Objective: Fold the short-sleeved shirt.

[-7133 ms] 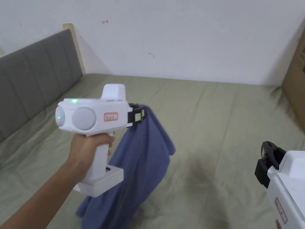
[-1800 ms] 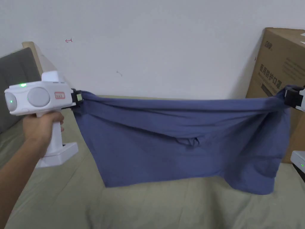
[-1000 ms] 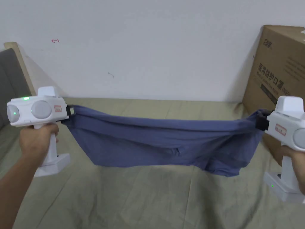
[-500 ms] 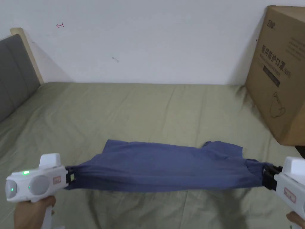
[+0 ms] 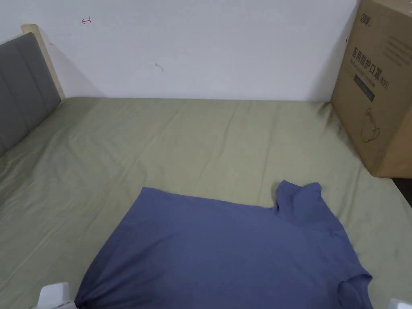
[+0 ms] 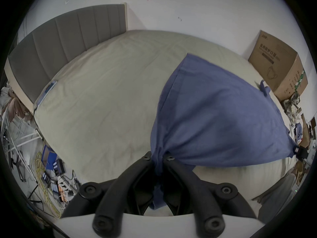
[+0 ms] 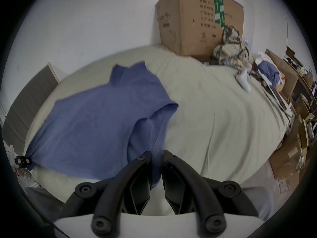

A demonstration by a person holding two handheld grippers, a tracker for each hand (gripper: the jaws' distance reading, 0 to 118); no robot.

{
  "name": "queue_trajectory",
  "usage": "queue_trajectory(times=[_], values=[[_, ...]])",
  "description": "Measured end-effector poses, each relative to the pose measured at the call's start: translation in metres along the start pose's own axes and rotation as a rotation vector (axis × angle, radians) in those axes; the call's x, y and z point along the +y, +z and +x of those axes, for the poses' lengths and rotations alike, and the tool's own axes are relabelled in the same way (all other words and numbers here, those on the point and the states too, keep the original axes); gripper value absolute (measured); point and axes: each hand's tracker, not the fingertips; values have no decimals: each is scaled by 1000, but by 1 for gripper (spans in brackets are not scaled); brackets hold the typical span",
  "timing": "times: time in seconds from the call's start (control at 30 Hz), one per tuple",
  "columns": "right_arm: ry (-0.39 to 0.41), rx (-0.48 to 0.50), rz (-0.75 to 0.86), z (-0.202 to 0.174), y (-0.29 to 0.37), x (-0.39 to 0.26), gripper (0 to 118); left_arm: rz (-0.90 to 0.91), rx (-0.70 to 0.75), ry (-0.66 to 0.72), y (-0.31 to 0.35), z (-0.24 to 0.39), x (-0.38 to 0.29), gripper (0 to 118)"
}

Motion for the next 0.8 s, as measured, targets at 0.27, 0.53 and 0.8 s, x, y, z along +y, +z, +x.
queue_trajectory(times=[0.27, 0.53, 0.8], values=[[-5, -39, -94, -10, -15, -6, 49, -56, 30, 7, -9, 11, 3, 28], [110, -23, 266, -44, 60, 72, 100, 289, -86, -17, 71, 57, 53, 108], [148, 14, 596, -78, 129, 113, 93, 656, -99, -107, 136, 114, 85, 106]])
